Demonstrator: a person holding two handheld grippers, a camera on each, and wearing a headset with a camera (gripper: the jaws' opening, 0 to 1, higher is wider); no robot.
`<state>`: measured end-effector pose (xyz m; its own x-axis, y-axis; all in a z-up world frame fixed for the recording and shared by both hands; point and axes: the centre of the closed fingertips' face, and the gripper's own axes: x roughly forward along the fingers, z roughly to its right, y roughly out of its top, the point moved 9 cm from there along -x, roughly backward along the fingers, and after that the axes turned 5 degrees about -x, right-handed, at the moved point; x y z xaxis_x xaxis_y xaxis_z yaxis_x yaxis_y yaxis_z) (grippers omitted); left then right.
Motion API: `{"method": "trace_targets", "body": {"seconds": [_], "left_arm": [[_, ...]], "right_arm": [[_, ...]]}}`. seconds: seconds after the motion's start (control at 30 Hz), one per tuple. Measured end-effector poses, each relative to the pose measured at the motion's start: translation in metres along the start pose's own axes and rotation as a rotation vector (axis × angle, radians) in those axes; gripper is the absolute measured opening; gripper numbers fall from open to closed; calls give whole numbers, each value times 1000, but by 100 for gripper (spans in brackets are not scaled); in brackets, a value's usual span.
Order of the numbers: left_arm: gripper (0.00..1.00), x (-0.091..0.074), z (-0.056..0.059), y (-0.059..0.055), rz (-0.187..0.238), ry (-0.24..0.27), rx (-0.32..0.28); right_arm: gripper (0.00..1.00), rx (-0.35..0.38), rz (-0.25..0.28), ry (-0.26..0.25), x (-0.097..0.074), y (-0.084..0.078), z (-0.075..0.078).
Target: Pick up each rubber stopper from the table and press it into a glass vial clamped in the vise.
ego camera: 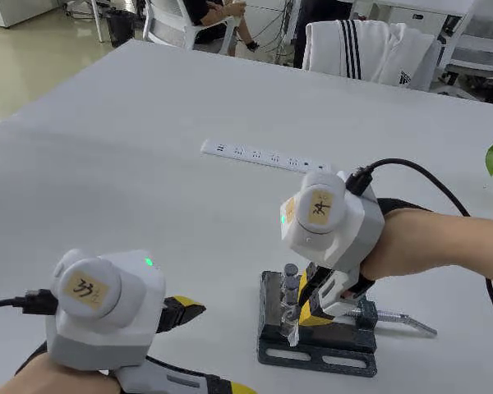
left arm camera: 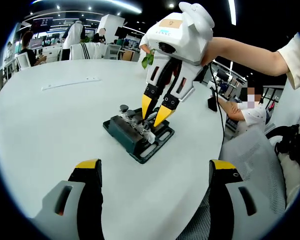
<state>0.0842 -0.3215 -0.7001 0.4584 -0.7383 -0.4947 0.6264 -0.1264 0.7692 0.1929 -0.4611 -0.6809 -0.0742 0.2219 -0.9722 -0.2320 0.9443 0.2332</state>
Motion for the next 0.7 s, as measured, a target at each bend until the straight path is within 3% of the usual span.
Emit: {"method": "trace_targets", "body": {"seconds": [0.7], "left_arm": [[87, -1, 0, -1, -2, -3, 0]], "right_arm": [[10, 25, 28, -4, 2, 2, -1]]}}
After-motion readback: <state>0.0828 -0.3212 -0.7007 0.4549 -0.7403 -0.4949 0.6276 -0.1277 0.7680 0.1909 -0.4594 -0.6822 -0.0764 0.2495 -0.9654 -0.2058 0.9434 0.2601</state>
